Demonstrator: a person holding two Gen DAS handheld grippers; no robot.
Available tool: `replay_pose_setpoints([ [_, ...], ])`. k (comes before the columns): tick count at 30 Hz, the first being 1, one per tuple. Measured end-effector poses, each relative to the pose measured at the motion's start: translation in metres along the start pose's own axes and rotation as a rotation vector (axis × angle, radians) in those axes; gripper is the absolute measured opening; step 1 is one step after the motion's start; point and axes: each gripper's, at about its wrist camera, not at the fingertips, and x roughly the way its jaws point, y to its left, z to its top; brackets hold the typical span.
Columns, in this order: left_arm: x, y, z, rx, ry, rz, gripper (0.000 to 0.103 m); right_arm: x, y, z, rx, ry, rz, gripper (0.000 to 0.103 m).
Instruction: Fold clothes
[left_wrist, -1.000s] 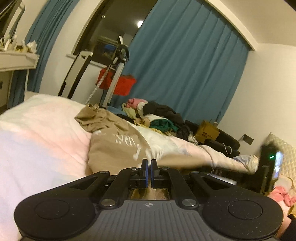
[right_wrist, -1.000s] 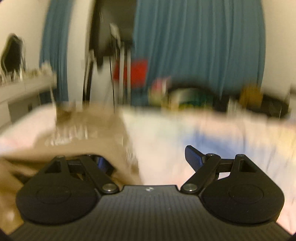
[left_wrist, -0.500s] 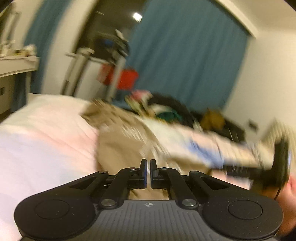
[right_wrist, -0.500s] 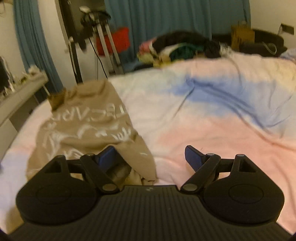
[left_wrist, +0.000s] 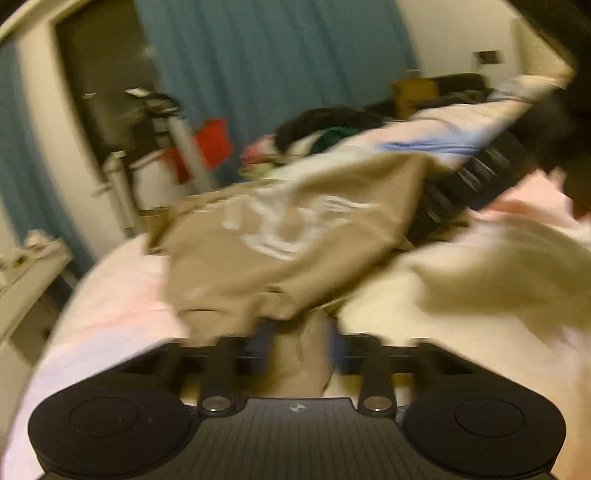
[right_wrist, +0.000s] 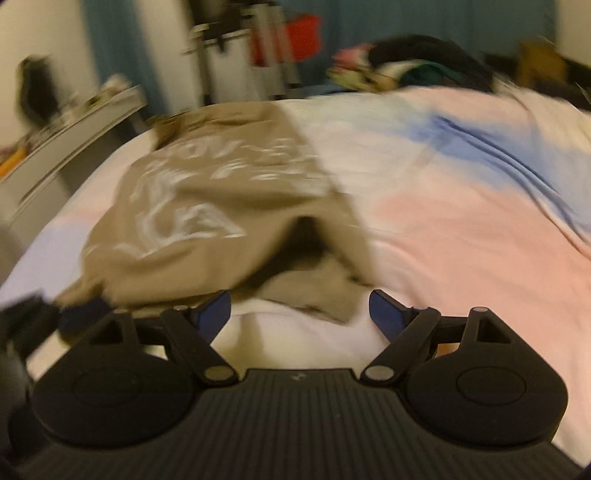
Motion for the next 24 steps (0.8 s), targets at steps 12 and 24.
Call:
replay_pose_setpoints([
  [12,-0.081,0.116,0.031,-0.541,-0.326,-0.021,0.003,-0.017,0.018,0.011,-0.113,-0.199,-0.092,0.078],
  [24,-0.109,0.130,0.027,-0.574,-0.324,-0.050,0.003,-0.051,0.047,0.003,-0.221,-0.384,-0.039,0.080],
])
